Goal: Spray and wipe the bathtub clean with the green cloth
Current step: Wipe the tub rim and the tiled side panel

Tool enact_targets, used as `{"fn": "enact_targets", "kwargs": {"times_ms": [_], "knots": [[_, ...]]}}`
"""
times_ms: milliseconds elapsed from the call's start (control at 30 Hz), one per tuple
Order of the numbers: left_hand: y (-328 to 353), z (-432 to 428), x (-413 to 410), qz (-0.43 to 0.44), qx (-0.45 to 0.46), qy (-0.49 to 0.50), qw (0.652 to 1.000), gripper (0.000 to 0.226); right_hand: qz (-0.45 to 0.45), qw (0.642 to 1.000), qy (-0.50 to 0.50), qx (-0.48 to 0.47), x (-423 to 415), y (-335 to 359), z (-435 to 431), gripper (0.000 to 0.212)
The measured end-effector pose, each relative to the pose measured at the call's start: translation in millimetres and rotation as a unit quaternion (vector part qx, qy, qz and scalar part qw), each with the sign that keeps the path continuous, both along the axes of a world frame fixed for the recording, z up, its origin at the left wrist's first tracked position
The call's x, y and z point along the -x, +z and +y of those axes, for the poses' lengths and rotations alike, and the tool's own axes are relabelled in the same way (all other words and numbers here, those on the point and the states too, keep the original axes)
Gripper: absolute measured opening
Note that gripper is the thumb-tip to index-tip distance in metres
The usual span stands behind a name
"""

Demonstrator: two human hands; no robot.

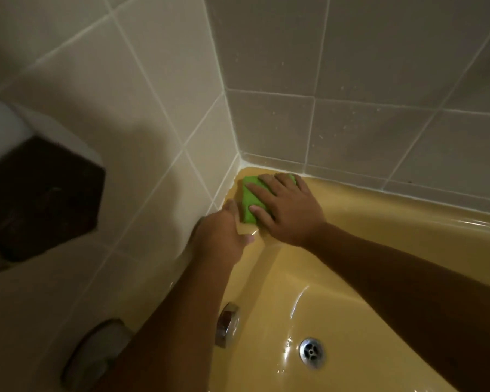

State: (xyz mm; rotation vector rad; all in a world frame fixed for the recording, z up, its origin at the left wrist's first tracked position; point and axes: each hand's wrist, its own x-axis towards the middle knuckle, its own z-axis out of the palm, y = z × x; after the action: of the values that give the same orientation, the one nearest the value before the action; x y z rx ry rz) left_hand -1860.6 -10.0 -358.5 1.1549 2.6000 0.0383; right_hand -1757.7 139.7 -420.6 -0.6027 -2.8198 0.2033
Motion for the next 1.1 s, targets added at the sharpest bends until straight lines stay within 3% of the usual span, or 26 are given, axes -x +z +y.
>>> {"fn": "enact_targets", "kwargs": {"times_ms": [133,300,433,600,767,900,933,1033,1100], "knots": [[6,-3,11,-0.03,0.036,-0.025,0.999,0.09,0.0,0.996,-0.094,0.003,12,5,-4,0.056],[2,-5,9,-0.038,-0.003,-0.018,0.999,0.093,-0.004,0.998,0.066,-0.024,-11,-3,-5,0.056],[-1,-5,12,-0.051,-0.008,0.007,0.999,0.103,-0.009,0.993,-0.116,0.033,26,10,-7,0.052],[-4,-6,12,-0.078,-0.032,0.008,0.996,0.111,-0.007,0.996,0.086,-0.017,-3,-3,-5,0.057],[-4,-7,11,-0.059,-0.021,0.008,0.998,0.109,-0.008,0.994,-0.109,0.023,21,6,-10,0.053],[-4,-7,12,-0.085,-0.038,0.003,0.996,0.109,-0.024,0.997,0.067,-0.007,-8,-2,-10,0.059],[-6,-7,13,-0.082,-0.036,0.004,0.996,0.109,-0.03,0.997,0.067,-0.023,-6,1,4,0.061],[-9,-6,16,-0.066,-0.02,0.011,0.998,0.11,-0.028,0.995,-0.089,0.025,21,11,9,0.059],[-9,-7,15,-0.065,-0.03,0.008,0.997,0.109,0.006,0.993,-0.113,0.035,24,6,-24,0.056]]}}
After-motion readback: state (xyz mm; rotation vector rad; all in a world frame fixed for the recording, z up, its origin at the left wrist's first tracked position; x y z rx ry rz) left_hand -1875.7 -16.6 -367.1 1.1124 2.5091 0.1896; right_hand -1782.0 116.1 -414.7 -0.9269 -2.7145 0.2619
